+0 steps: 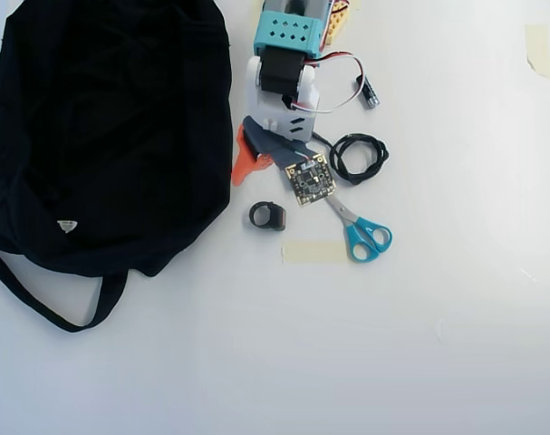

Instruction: Put the bike light into the black bag

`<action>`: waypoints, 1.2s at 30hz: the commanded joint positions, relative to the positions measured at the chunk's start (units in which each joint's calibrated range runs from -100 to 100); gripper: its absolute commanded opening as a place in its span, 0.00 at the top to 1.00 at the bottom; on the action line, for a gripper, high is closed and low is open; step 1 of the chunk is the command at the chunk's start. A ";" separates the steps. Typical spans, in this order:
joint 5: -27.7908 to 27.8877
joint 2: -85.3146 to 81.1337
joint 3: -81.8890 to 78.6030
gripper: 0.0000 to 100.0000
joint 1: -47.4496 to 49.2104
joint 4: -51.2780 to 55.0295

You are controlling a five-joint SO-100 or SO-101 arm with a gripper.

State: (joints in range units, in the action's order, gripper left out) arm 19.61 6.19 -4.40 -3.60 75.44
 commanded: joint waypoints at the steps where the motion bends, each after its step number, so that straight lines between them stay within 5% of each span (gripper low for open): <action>1: 1.73 1.53 4.22 0.77 0.46 -0.85; 6: 3.25 5.27 9.34 0.85 0.38 -0.16; 36: 8.50 19.04 20.75 0.85 0.16 -0.85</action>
State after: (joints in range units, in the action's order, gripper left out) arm 27.52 25.45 13.52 -2.94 75.53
